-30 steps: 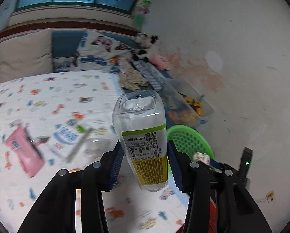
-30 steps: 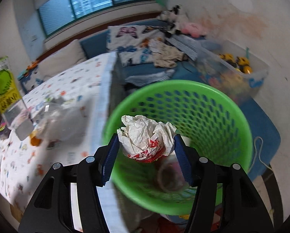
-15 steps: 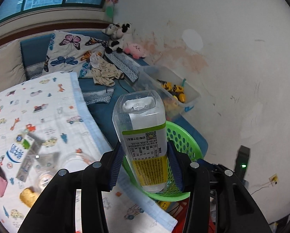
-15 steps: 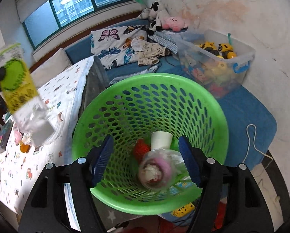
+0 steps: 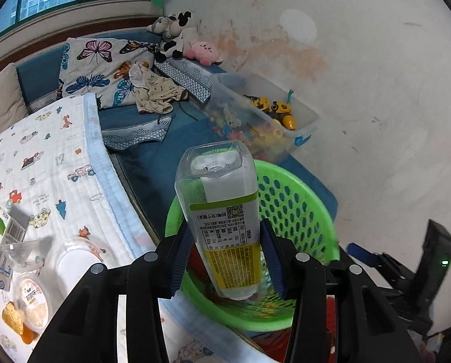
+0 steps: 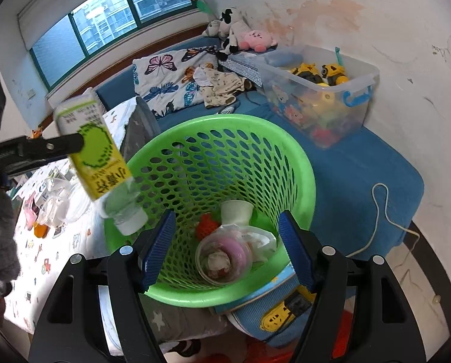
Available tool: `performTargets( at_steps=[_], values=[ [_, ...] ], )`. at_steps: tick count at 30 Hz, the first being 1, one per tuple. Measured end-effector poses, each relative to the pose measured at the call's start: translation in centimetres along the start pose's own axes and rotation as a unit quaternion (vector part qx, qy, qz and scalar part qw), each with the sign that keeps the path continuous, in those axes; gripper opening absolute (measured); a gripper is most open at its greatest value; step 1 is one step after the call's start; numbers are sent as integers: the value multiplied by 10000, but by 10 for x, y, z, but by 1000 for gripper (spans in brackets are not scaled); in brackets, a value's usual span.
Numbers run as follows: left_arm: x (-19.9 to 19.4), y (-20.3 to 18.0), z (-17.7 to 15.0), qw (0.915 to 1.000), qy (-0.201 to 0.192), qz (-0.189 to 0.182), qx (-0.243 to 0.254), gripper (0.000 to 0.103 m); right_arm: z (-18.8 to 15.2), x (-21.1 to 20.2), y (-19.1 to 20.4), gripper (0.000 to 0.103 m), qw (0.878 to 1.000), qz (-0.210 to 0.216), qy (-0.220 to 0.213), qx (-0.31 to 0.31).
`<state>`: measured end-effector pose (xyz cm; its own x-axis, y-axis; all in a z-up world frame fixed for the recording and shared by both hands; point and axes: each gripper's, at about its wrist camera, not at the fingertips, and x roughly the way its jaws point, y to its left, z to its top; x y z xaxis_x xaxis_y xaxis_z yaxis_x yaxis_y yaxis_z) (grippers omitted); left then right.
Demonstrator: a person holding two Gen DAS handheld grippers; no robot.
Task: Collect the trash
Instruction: 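Open the right tool to drop the tissue in while the left tool drops the bottle, then move the right tool back to the bed and grasp the clear pudding cup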
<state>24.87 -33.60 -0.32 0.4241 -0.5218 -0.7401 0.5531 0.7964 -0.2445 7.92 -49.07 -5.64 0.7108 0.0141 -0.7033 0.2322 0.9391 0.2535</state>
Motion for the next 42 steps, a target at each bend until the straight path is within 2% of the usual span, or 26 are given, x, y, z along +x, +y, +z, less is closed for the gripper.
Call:
performTargets(
  at_steps=[7,9,10,11,22,32,42],
  values=[
    [22,-5,-4,9997,143,104,166,45,-3,-2,0,71,10000,45,-2,20],
    [23,-5,-7,9997,113,106,194,55,-3,-4,1,71,10000,57,-4,11],
    [22,-5,-7,9996,70,147,214,65,-4,-4,2,71,10000,52,-10,5],
    [21,-6,-8,9996,44,162,230,66,-4,-5,2,71,10000,48,-14,0],
    [-26,14,-31,9997,-160,137,133,66,-7,-17,25,71,9997,134,-50,-222],
    [-82,82,-71,9971,-324,489,-492,68,-11,-11,78,72,9975,381,32,-602],
    [-122,160,-109,9875,-392,972,-1176,69,-15,8,145,73,9909,749,208,-1101]
  ],
)
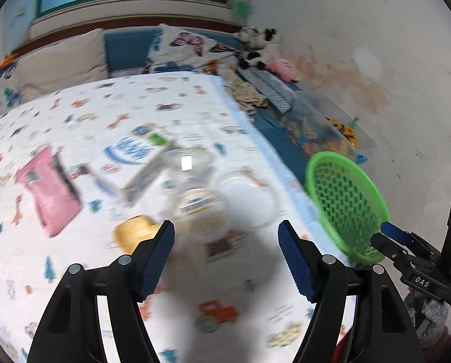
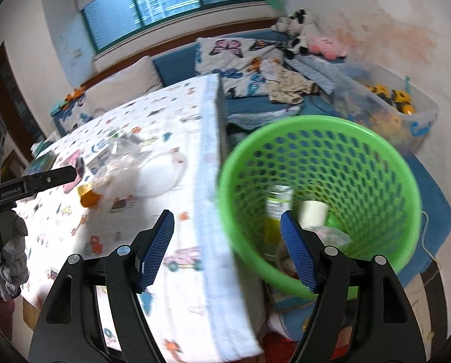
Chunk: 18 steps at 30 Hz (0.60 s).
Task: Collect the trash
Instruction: 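Move the right tool back to the bed and grasp the clear pudding cup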
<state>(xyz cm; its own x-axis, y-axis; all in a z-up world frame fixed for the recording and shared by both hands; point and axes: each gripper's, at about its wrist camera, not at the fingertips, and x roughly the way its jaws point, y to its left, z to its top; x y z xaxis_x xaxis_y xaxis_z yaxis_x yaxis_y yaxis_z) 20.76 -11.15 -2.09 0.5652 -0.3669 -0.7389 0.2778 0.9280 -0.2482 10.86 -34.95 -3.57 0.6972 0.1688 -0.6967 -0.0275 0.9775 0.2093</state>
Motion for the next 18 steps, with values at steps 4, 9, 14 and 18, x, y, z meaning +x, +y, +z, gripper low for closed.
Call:
performTargets(
  at_steps=[4,9,14,18],
  values=[
    [-8,27,-7,9997,-21,140,-211,70,5,16,23,74,9996,177,89,-184],
    [-16,48,-15,9988,-59,331,-361,73,9,35,46,76,9985,361,206,-369],
    [-20,61,-25,9982,-48,442,-407,73,11,53,68,78,9967,521,321,-538],
    [-21,69,-30,9977,-27,485,-474,73,12,64,84,78,9947,619,397,-722]
  ],
)
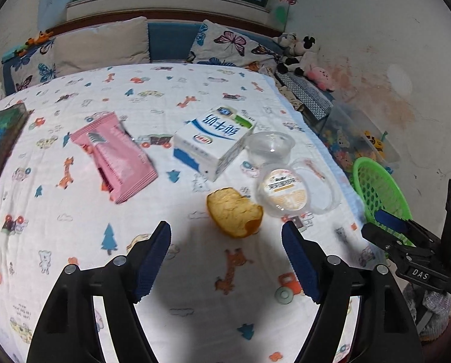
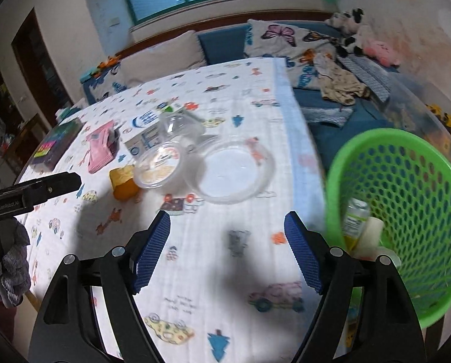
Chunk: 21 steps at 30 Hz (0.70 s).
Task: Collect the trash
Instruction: 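Move the right tool back to the bed and grasp the clear pudding cup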
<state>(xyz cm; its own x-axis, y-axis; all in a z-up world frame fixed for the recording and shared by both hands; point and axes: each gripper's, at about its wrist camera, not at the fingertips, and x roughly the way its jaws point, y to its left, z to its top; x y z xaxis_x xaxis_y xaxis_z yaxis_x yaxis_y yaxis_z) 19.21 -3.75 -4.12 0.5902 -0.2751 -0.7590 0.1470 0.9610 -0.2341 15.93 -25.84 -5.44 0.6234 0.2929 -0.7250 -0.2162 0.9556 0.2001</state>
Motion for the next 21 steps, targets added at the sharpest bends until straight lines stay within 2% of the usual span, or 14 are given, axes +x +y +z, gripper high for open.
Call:
performTargets(
  at_steps=[12,21],
  values=[
    [-13,29,-6,9996,-61,189,-190,73,22,36,47,78,9976,369,148,-560],
    [-21,44,-11,9993,-90,269,-245,73,33,68,74,77,9943,341,306,-965]
  ],
)
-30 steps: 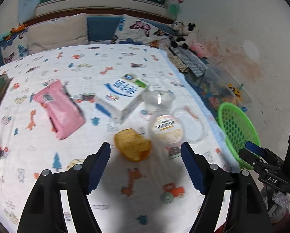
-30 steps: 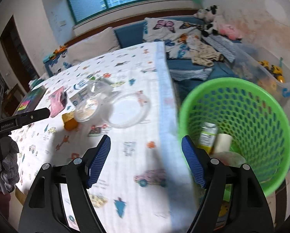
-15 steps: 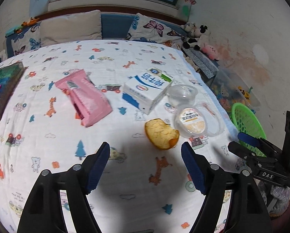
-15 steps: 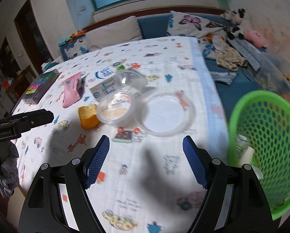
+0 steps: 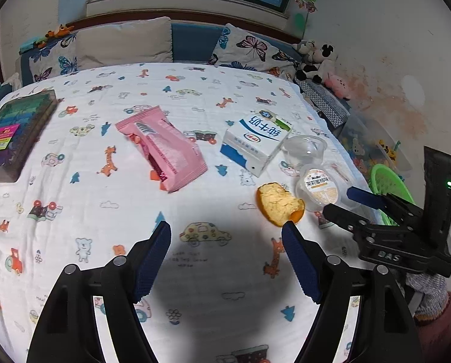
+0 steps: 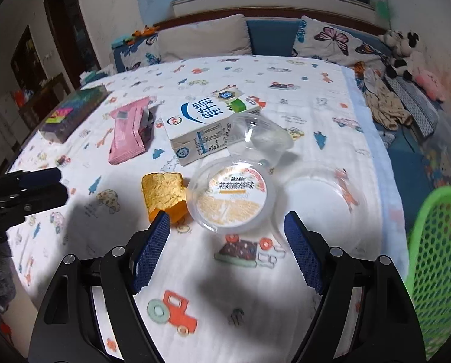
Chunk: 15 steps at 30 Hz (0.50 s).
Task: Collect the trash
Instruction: 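Move the right tool back to the bed and grasp the clear pudding cup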
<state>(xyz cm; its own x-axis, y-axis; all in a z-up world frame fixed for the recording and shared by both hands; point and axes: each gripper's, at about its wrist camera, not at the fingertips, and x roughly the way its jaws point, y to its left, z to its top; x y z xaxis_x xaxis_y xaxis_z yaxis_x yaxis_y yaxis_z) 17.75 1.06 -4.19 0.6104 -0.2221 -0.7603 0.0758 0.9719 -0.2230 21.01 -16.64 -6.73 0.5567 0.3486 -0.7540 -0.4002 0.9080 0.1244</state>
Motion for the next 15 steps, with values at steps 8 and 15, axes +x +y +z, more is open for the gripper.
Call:
performTargets(
  at_steps=[8,15],
  values=[
    [2,7,-3,10000,59,21,-34,73,7,19,6,73,9997,-134,105,-194],
    [9,-1,-5,9998,154,-6,80,73,6,20,2,68,9996,-178,77,-188]
  ],
)
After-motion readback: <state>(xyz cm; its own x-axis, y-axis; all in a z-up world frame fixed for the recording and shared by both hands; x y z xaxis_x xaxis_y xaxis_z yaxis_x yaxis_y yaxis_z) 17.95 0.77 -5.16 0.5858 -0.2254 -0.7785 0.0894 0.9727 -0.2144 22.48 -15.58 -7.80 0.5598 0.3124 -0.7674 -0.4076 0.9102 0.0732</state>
